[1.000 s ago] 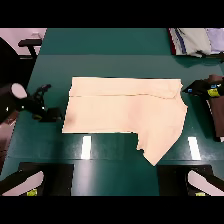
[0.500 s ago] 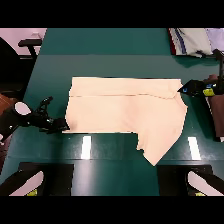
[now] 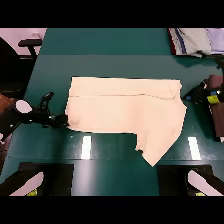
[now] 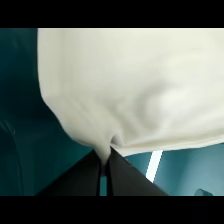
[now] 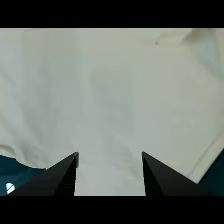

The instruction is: Fold the shirts.

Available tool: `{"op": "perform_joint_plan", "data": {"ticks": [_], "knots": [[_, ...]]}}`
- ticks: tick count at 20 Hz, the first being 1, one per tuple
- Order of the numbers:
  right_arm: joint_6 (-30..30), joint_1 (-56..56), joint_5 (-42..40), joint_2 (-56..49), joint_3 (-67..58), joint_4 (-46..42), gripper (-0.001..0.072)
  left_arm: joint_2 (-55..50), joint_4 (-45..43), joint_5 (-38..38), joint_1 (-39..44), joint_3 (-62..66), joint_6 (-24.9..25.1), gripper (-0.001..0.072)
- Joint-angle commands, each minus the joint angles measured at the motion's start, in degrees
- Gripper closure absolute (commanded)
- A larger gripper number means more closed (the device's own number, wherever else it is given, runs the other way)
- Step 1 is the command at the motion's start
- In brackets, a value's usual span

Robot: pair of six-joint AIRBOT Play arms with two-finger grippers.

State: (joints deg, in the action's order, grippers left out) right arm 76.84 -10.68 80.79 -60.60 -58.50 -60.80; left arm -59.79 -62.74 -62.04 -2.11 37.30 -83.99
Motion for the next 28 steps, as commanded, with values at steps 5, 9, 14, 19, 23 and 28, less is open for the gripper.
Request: {"op": "perform_joint_plan", "data": {"ticks": [5, 9, 14, 19, 23, 28], "knots": [[0.55, -14.78, 2.73, 7.91, 29.9, -7.69, 0.0184, 0.09, 0.44, -1.03, 0.11, 3.76, 0.04, 0.0683], [0.74, -12.9, 0.81, 3.72, 33.57, -0.26, 0.0208, 0.09, 0.66, -0.87, 0.11, 3.76, 0.02, 0.0682], [4.33, 0.35, -4.13, -2.43, 31.41, 0.66, 0.0265, 0.09, 0.57, -1.31, 0.11, 3.78, 0.04, 0.0683], [4.31, 10.08, -4.81, -1.88, 27.93, 0.52, 0.0693, 3.45, -3.87, -6.6, 0.11, 4.11, 0.33, 0.0685], [4.35, 12.13, 4.9, 7.82, 21.79, -6.97, 0.0694, 14.16, -8.24, -18.56, 0.11, 3.82, -1.27, 0.0685], [7.37, 12.98, 14.16, 21.22, 20.13, -13.22, 0.0694, 22.1, -5.95, -28.37, 0.11, 3.17, -4.28, 0.0685]]}}
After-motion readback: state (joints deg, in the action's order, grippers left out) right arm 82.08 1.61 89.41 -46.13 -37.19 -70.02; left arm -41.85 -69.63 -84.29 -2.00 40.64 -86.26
